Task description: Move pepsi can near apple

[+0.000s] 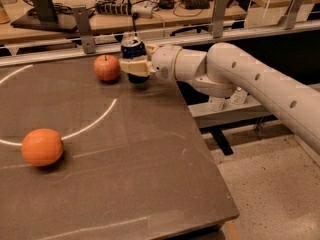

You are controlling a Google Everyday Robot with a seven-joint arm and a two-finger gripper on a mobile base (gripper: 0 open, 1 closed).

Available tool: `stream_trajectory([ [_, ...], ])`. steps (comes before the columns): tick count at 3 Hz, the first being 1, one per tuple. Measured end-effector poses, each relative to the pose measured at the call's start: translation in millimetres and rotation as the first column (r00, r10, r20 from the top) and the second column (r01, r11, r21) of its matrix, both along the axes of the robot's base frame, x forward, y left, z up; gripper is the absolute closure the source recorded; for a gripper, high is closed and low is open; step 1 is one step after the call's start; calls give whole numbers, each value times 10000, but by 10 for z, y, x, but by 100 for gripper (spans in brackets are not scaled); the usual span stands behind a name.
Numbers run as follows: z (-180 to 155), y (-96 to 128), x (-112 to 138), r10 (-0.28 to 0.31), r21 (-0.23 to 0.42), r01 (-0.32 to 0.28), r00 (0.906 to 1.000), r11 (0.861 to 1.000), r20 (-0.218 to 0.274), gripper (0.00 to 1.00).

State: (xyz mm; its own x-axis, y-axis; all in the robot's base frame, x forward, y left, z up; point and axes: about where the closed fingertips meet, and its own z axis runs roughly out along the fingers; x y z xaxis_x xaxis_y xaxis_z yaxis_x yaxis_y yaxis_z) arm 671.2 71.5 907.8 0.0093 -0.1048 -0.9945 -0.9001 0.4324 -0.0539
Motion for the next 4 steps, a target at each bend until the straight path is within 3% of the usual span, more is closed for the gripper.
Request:
stream_trajectory([
  [2,-172,191,270,-22,219,32,9989,9998,-462,36],
  [3,-225,185,333,-19,253,27,9994,9997,-333,13],
  [4,-235,140,363,-11,184,13,10000,9998,-71,0],
])
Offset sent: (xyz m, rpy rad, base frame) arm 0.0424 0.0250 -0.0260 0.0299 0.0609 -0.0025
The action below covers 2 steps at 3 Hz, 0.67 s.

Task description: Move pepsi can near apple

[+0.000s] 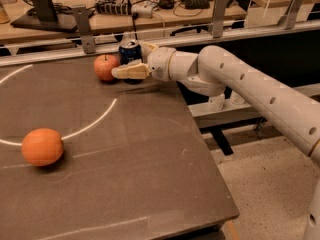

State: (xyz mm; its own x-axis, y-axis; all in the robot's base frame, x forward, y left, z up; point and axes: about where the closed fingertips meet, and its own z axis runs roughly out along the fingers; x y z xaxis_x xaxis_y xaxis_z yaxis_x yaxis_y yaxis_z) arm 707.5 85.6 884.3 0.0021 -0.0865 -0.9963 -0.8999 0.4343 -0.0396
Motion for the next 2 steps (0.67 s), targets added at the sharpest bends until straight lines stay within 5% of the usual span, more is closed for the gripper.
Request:
stream_trajectory([
  [1,55,-189,-52,-50,-191,56,9996,9998,295,0],
  [2,113,-639,-204,-453,-692,481,9981,9964,415,0],
])
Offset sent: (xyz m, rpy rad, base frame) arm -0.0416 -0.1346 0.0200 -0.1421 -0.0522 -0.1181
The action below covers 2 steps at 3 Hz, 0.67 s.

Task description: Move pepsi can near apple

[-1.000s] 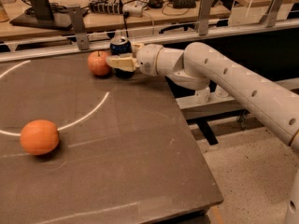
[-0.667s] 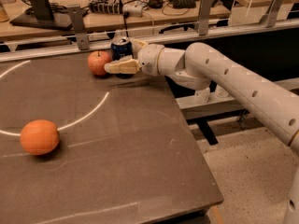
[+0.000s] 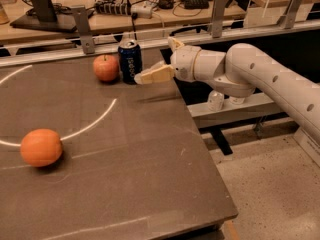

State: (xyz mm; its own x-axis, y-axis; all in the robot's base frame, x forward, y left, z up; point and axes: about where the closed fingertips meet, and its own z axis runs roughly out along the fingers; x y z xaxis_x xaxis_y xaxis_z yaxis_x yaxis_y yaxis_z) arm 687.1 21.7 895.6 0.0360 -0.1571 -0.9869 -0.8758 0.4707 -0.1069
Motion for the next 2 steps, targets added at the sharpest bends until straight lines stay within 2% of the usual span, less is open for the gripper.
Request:
stream_trajectory([
  [1,42,-669,-218,-1056,-915,1032,9942,9904,-221,0],
  [2,78,-622,-217,-1004,-902,984,9948,9911,-178,0],
])
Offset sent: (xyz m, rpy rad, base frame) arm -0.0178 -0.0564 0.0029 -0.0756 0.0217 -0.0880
